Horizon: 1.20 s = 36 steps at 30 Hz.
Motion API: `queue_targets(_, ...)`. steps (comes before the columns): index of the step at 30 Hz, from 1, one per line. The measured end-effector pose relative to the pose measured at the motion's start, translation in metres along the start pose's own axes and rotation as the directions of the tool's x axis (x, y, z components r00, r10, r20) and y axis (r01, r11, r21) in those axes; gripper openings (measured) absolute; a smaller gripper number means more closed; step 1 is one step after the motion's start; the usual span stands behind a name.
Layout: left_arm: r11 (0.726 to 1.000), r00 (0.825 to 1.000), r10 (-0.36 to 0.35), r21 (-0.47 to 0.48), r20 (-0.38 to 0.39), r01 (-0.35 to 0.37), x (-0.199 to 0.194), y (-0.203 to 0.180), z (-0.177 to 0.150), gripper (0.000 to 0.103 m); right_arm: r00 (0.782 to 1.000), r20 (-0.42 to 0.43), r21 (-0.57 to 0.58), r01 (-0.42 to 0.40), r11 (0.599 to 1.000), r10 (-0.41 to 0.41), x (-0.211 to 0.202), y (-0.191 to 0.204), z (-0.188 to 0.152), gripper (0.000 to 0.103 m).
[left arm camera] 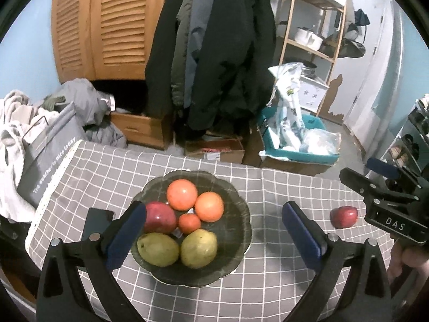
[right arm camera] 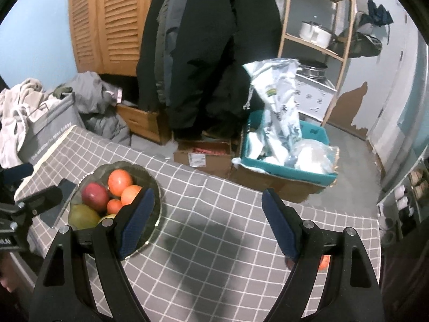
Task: Organize fruits
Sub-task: 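Move both tools from the bowl toward the red apple and small orange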
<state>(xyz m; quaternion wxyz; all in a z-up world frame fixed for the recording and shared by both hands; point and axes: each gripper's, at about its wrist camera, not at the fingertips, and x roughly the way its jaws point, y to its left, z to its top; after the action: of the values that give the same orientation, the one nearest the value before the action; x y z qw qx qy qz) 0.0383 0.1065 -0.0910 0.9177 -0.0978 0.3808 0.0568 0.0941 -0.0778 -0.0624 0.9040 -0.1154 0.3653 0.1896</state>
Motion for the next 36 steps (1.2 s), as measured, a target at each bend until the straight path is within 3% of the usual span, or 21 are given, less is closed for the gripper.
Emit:
queue_targets(17,0.993,0.997,-0.075,0.091,0.016,0.073,-0.009,-0.06,0.004,0.102,0.997,0.015,0.088,0.079,0.993,-0.081,-0.035,-0.074,-0.033,0.083)
queue_targets(36,0.967,0.983,-0.167,0.179,-0.075,0.178,0.017,-0.149,0.0,0.102,0.973,-0.022,0.252,0.229,0.94,-0.231,-0.065,-0.181,-0.082,0.083)
